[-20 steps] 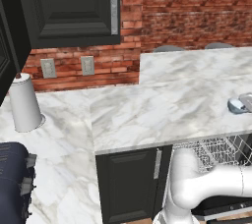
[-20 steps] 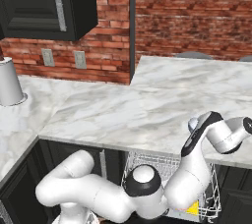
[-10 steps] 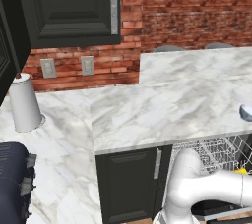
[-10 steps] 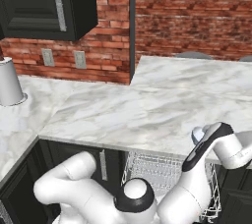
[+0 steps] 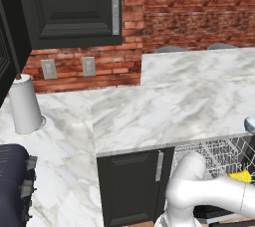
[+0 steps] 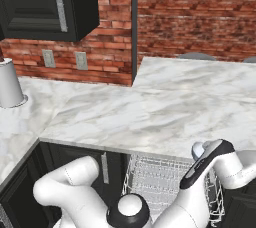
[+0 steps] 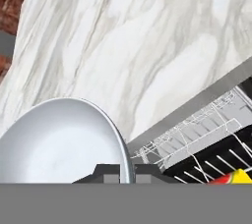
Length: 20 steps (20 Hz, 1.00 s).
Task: Pick up the cup and bowl from the counter, place them in the dishwasher, and close the dishwasher door.
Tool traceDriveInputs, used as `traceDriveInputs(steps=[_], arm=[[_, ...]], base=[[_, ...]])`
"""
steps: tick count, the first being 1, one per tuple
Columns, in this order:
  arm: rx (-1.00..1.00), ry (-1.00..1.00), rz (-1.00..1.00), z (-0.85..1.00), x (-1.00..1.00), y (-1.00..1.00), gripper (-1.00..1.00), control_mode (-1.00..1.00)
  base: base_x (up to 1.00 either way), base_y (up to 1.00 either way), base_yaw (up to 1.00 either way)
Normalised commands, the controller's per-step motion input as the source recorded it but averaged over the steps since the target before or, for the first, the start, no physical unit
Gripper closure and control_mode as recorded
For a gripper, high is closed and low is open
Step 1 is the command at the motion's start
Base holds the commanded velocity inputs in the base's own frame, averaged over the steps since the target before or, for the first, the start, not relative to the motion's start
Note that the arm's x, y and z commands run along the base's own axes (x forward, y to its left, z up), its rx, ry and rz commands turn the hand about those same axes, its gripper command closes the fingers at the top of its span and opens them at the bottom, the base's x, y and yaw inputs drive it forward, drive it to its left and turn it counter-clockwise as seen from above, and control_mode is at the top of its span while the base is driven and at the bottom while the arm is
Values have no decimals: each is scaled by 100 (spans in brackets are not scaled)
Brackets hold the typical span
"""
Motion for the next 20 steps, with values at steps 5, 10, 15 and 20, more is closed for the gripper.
traceDriveInputs(steps=[5, 10, 15, 20], arm=[[0, 0, 0, -43, -18, 12, 100, -100], [0, 0, 0, -38, -8, 4, 100, -100], [0, 0, 0, -45, 0, 0, 100, -100], [0, 0, 0, -34, -7, 0, 100, -100]], base=[[0, 0, 0], [0, 0, 0], [0, 0, 0], [0, 0, 0]])
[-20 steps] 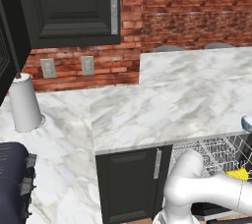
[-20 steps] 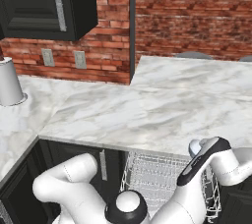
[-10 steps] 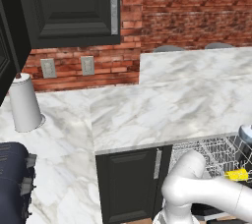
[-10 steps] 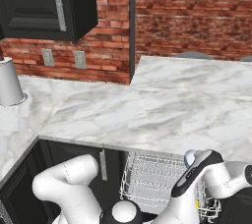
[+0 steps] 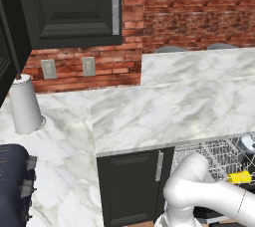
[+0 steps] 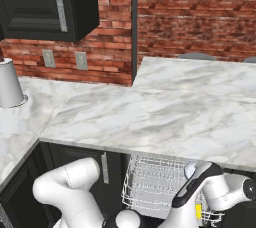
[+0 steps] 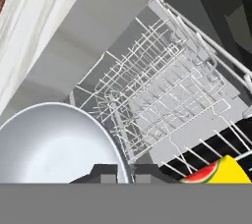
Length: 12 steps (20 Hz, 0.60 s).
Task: Pick up the cup and bowl from the counter, place them in the dishwasher, and close the dishwasher door.
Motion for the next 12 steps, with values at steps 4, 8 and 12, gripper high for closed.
traceDriveInputs(steps=[4, 8, 12], arm=[[0, -1, 0, -1, -34, 0, 100, -100], [1, 0, 0, -14, -20, 0, 100, -100], [1, 0, 0, -41, -5, 0, 100, -100]], base=[[0, 0, 0], [0, 0, 0], [0, 0, 0]])
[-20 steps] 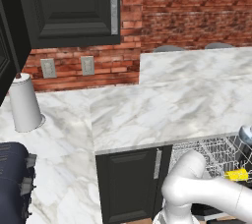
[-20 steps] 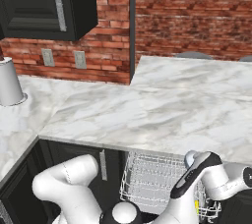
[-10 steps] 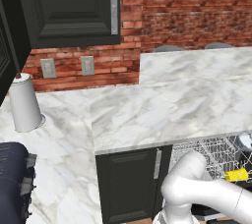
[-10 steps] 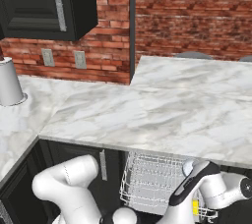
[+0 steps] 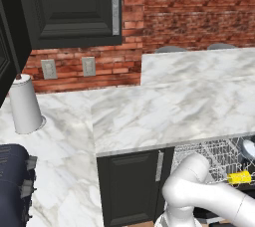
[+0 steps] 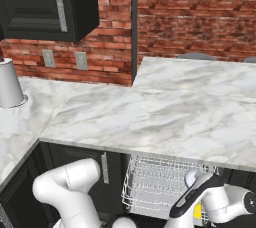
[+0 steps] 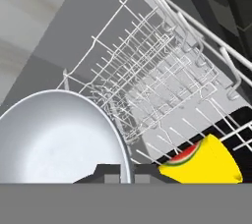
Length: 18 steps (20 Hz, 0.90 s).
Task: Pick up the cup and bowl from the counter, place them in the dishwasher, and close the dishwasher door.
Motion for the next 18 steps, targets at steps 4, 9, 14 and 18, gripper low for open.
traceDriveInputs(steps=[4, 9, 14, 18], arm=[[1, 0, 0, -48, 0, 0, 100, -100], [1, 0, 0, -40, 4, -11, 100, -100], [4, 0, 0, -33, 16, -21, 100, -100], [0, 0, 0, -23, 37, -35, 100, -100]], base=[[0, 0, 0], [0, 0, 0], [0, 0, 0], [0, 0, 0]])
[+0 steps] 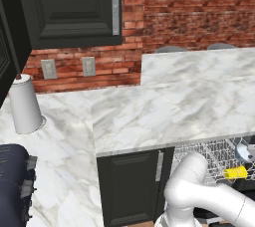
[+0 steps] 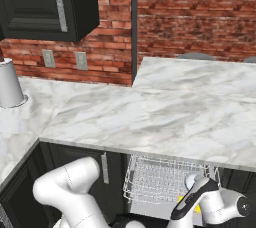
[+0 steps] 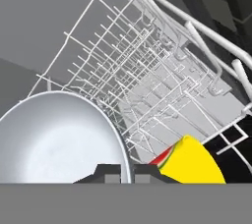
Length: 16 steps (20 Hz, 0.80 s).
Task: Pick up the cup and bowl from the counter, place them in the dishwasher, and close the dishwasher door.
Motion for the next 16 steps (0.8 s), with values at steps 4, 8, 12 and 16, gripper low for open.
traceDriveInputs(steps=[4, 8, 12, 16], arm=[[2, 0, 0, -36, 16, -24, 100, -100], [0, 0, 0, -29, -5, -3, -100, -100], [0, -4, 0, 0, -28, -17, -100, -100], [0, -5, 0, 10, -21, -18, -100, -100]], base=[[0, 0, 0], [0, 0, 0], [0, 0, 0], [0, 0, 0]])
